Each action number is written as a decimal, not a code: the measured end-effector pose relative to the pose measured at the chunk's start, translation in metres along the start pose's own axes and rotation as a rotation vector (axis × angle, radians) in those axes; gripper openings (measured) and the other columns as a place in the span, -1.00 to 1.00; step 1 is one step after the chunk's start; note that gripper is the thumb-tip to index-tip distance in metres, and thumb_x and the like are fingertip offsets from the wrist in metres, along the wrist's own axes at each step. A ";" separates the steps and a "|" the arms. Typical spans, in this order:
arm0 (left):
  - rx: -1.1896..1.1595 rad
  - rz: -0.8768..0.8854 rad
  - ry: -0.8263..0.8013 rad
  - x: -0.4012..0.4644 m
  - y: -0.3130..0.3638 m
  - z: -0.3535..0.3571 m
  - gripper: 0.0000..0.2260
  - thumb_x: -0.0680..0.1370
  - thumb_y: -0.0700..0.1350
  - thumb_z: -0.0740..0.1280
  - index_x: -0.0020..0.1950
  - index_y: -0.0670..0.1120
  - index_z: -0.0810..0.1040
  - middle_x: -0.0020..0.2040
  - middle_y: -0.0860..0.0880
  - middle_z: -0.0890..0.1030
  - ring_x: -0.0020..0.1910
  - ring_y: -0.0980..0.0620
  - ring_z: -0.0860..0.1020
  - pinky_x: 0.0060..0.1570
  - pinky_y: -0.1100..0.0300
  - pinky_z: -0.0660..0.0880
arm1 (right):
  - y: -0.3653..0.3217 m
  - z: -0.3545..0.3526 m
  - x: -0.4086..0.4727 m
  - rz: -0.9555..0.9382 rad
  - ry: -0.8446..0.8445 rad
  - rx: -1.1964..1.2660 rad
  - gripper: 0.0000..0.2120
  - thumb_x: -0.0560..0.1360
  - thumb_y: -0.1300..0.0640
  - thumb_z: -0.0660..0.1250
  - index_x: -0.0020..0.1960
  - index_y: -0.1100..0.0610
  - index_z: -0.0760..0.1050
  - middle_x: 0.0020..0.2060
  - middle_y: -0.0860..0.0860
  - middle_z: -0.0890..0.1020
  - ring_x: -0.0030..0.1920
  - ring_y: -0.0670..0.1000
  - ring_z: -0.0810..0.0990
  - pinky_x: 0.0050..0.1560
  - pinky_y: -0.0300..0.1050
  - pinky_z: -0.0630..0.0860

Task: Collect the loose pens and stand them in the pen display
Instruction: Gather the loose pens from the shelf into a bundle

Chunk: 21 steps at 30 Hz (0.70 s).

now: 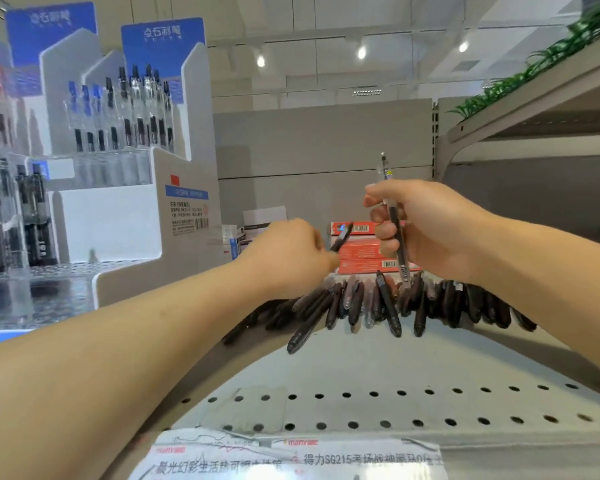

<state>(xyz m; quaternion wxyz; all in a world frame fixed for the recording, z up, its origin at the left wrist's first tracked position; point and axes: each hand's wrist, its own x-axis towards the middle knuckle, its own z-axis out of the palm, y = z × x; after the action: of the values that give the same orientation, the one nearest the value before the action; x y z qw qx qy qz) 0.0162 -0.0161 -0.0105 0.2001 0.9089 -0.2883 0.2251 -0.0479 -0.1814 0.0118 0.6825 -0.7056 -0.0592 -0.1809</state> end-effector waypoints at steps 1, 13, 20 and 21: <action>-0.096 0.016 0.055 -0.002 0.002 -0.004 -0.73 0.56 0.08 0.33 -0.10 -0.11 0.62 -0.24 -0.08 0.67 -0.32 0.03 0.55 -0.32 0.20 0.44 | 0.001 -0.001 0.000 0.007 0.007 -0.004 -0.86 0.63 0.08 0.32 0.00 0.16 0.48 -0.32 0.00 0.37 -0.45 -0.08 0.31 -0.47 -0.22 0.28; -0.220 0.187 0.021 -0.019 0.037 0.008 -0.75 0.59 0.13 0.27 -0.15 0.05 0.64 -0.33 0.16 0.63 -0.34 0.24 0.54 -0.33 0.30 0.39 | -0.006 -0.009 0.004 -0.095 0.125 -0.028 -0.92 0.66 0.09 0.27 0.00 0.06 0.47 -0.40 -0.04 0.50 -0.37 -0.03 0.47 -0.36 -0.14 0.47; 0.127 0.303 -0.214 -0.019 0.051 0.029 -0.83 0.49 0.12 0.33 0.01 0.10 0.56 -0.17 0.12 0.56 -0.14 0.05 0.54 -0.14 0.10 0.55 | -0.005 -0.008 0.006 -0.051 0.089 0.074 -0.95 0.64 0.14 0.30 0.04 0.08 0.42 -0.42 -0.05 0.34 -0.56 -0.12 0.26 -0.58 -0.27 0.26; 0.125 0.301 -0.216 -0.018 0.050 0.028 -0.83 0.49 0.08 0.34 0.04 0.10 0.57 -0.18 0.12 0.55 -0.16 0.08 0.53 -0.17 0.14 0.53 | -0.004 -0.008 0.006 -0.052 0.075 0.064 -0.96 0.64 0.14 0.29 0.06 0.09 0.44 -0.47 -0.07 0.30 -0.55 -0.12 0.23 -0.58 -0.27 0.23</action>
<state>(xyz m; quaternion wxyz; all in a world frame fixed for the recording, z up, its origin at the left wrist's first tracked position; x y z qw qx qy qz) -0.0195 -0.0593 -0.0309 0.0753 0.8851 -0.4262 0.1711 -0.0450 -0.1902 0.0181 0.7016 -0.6744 -0.0577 -0.2228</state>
